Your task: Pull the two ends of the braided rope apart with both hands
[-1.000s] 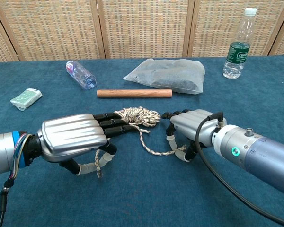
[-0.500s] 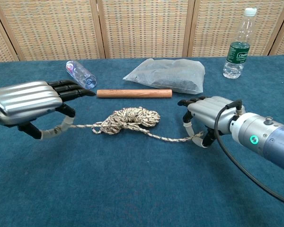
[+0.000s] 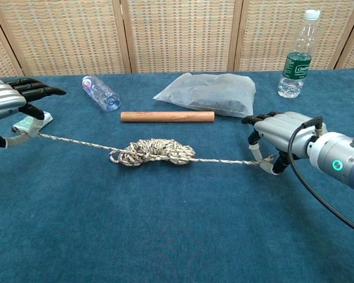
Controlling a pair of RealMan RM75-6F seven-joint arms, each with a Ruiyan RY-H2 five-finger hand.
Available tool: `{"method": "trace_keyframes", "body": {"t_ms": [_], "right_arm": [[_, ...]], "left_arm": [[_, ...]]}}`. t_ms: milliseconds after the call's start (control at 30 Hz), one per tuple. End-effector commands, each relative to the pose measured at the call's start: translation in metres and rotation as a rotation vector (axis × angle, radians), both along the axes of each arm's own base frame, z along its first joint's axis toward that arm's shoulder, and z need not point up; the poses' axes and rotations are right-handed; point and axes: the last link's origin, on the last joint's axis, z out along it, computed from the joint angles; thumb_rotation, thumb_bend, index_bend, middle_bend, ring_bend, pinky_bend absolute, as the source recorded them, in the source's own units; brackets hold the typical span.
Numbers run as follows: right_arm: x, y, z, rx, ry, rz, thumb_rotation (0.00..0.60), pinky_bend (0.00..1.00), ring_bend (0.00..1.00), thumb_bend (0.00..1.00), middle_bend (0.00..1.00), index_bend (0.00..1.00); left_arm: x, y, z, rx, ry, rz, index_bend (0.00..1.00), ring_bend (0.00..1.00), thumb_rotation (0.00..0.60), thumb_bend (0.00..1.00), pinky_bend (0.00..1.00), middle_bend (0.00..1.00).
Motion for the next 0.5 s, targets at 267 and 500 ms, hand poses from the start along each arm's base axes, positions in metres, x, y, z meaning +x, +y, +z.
{"method": "trace_keyframes", "body": {"t_ms": [267,500], "right_arm": [[-0.023,-0.012,0.014,-0.054,0.078,-0.015,0.600,0.00,0.00,0.43,0.00,0.66],[-0.039,-0.018,0.032,-0.091,0.118,-0.024,0.600,0.00,0.00,0.43,0.00,0.66]], "left_arm": [[-0.039,0.009,0.027,0.078,0.017,0.095,0.83,0.00,0.600,0.50,0.00,0.00],[-0.064,0.012,0.038,0.112,0.023,0.164,0.83,0.00,0.600,0.50,0.00,0.00]]}}
